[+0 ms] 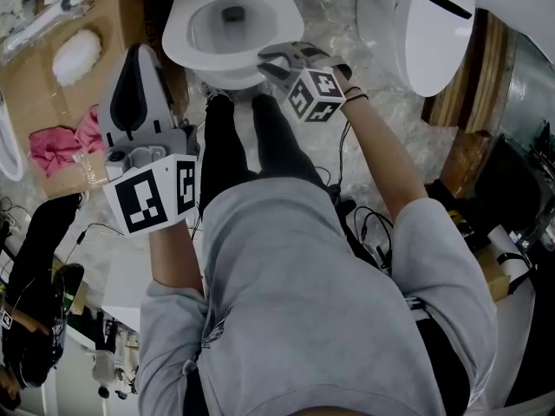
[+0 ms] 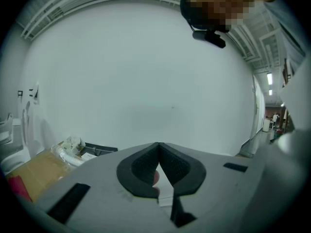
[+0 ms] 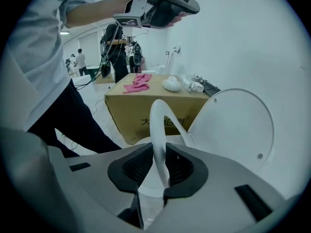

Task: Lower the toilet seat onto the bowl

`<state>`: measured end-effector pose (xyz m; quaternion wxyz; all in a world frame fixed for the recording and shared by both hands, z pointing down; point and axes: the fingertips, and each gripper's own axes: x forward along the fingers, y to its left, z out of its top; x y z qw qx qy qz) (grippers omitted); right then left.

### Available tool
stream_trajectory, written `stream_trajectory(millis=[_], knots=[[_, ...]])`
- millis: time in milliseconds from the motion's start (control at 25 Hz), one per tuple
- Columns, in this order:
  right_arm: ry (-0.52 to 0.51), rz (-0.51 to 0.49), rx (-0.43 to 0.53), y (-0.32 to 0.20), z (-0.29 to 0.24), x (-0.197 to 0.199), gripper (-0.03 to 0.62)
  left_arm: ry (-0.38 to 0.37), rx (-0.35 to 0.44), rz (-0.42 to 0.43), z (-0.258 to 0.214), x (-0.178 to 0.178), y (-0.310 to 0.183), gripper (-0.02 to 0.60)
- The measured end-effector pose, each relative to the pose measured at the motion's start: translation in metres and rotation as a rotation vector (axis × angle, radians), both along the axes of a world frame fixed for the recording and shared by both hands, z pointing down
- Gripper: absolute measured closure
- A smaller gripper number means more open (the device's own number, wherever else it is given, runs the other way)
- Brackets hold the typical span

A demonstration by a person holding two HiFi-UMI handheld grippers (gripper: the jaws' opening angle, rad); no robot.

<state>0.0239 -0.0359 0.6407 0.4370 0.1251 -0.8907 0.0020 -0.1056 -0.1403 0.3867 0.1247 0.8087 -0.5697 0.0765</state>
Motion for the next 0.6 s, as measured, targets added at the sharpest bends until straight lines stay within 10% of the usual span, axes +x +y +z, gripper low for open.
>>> stream_trajectory(millis=[600], knots=[[0.051, -0.075, -0.035, 0.045, 0.042, -0.007, 0.513, -0.01, -0.024, 0.005, 0.022, 0.001, 0.003, 0.581]])
